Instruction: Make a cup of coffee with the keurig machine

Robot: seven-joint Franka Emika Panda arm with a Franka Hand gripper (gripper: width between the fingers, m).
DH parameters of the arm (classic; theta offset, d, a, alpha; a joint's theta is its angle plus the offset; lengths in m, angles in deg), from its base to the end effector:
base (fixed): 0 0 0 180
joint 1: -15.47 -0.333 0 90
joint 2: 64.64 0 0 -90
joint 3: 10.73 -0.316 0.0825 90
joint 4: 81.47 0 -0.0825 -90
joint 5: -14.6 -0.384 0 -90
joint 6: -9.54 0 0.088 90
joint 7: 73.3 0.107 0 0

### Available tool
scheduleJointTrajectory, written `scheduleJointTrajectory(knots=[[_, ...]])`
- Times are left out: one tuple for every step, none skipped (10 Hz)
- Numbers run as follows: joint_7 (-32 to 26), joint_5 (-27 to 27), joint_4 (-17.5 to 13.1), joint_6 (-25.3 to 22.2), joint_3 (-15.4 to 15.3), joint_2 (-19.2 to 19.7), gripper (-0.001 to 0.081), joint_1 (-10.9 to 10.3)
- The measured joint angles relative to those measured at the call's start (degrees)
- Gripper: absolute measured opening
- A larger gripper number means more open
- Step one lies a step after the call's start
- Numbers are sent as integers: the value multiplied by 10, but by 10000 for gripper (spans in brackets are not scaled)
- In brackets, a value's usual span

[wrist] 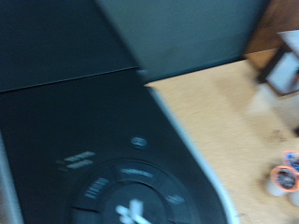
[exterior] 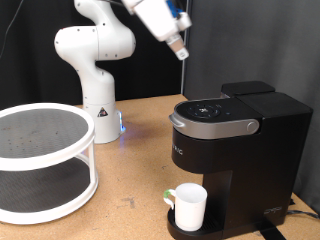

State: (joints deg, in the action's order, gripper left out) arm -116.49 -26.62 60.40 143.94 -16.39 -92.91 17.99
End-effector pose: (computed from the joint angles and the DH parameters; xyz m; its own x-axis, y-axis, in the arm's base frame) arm 0.4288 0.0364 0.5053 0.8031 0.2392 0.5457 0.4368 -0.8593 -0.2661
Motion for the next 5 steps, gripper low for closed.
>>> scheduleJointTrajectory(knots=[[20,34,-27,-42,-8,12,800,0],[31,53,-51,-67,-11,34,800,4],[30,47,-48,-56,-11,33,800,3],[27,46,-46,-39,-13,33,800,3],[25,63,-47,-20,-19,33,800,3]])
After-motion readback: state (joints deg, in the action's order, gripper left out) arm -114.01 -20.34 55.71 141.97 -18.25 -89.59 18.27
